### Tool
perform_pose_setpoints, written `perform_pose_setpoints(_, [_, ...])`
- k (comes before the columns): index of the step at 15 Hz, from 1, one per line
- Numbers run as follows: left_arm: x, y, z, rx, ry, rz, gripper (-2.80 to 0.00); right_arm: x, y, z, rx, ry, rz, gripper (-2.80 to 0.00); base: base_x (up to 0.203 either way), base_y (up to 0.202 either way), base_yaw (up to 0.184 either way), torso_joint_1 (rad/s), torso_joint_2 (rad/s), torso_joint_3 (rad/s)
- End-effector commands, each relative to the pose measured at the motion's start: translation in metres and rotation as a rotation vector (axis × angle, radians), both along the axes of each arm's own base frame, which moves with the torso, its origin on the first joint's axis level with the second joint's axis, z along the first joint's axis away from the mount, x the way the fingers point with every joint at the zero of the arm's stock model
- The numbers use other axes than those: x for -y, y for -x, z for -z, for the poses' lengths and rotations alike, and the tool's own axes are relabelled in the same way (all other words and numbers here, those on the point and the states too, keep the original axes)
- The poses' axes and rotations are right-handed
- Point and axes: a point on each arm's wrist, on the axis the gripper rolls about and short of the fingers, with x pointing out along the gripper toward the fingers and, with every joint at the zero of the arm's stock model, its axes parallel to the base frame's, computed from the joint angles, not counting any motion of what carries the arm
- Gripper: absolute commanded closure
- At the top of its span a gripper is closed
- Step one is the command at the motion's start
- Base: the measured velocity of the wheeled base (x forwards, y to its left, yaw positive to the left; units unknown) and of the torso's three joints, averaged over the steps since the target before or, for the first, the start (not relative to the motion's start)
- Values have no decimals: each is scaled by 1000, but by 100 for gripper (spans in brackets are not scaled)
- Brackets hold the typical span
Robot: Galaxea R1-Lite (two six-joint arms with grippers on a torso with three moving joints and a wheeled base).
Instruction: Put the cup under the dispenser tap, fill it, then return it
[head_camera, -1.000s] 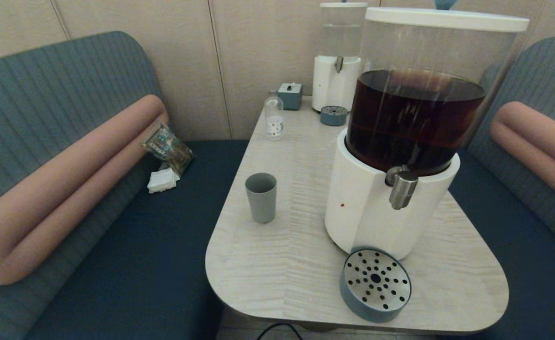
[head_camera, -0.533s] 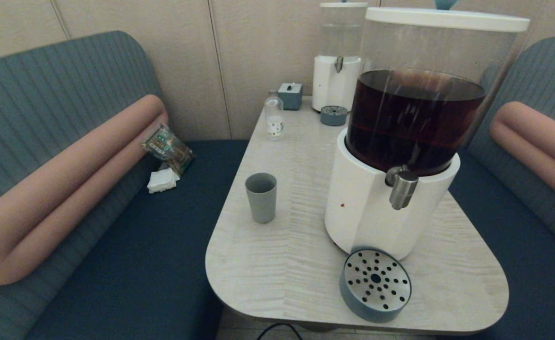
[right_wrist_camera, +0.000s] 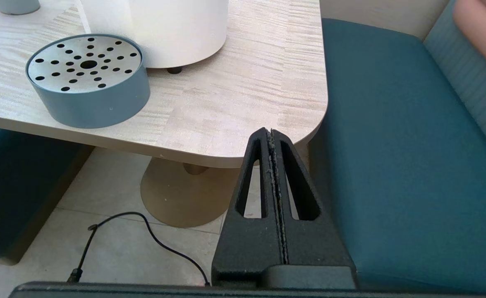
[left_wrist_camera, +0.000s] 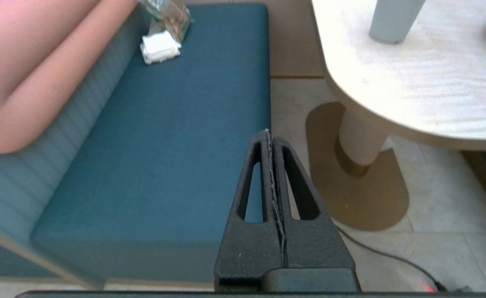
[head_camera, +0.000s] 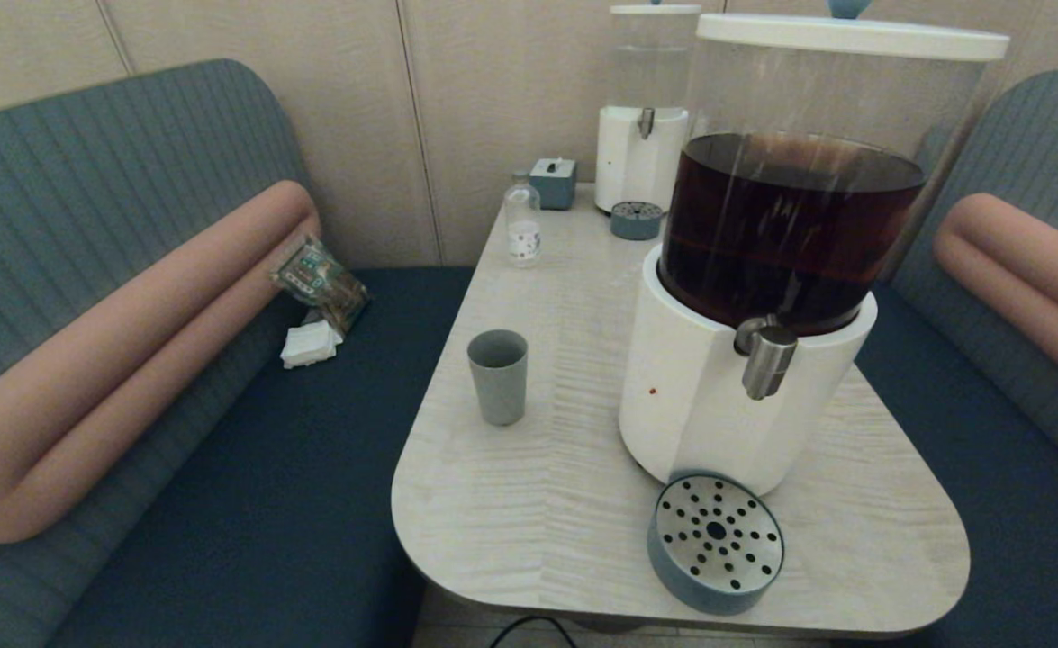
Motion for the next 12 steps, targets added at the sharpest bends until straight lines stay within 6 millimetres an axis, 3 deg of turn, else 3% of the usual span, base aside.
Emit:
perform_pose_setpoints(1, [0,0,0,7,-1,-1,0,0,0,0,1,1,-1,0,0,0,0,0,0,0])
perform_pose_setpoints(12, [0,-1,0,13,8,-2,0,0,0,0,0,-2,-1,0,0,0,0,0,0,0])
